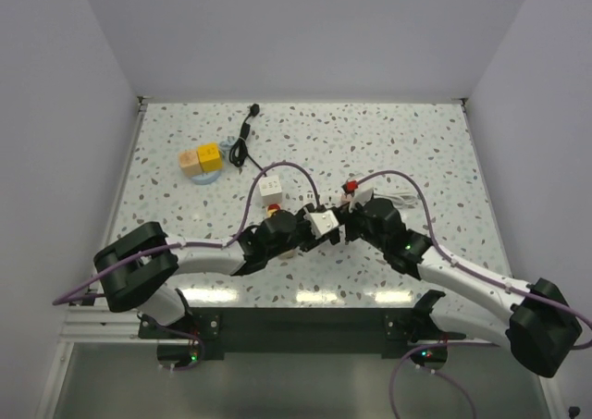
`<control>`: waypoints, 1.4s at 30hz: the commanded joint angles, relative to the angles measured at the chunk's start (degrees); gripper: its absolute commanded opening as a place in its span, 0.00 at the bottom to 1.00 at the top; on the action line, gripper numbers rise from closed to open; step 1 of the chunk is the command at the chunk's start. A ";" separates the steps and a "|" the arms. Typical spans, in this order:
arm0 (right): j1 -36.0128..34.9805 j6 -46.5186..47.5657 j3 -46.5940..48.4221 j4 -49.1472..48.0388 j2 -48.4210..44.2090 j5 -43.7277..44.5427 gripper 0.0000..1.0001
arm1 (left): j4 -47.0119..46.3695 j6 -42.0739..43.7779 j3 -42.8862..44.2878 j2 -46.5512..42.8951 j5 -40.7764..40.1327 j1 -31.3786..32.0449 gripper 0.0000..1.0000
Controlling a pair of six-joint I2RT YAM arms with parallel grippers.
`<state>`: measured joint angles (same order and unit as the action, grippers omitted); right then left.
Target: Insert the plug
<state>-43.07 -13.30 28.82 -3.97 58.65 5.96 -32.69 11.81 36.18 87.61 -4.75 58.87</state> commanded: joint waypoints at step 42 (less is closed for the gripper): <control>-2.72 -2.79 8.98 -5.00 18.78 -9.91 0.70 | -9.59 3.39 -7.10 -11.59 -5.35 0.28 0.00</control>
<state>-44.56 -17.47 36.51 -11.31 76.18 -3.86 -32.86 14.48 27.38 78.24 -8.19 58.92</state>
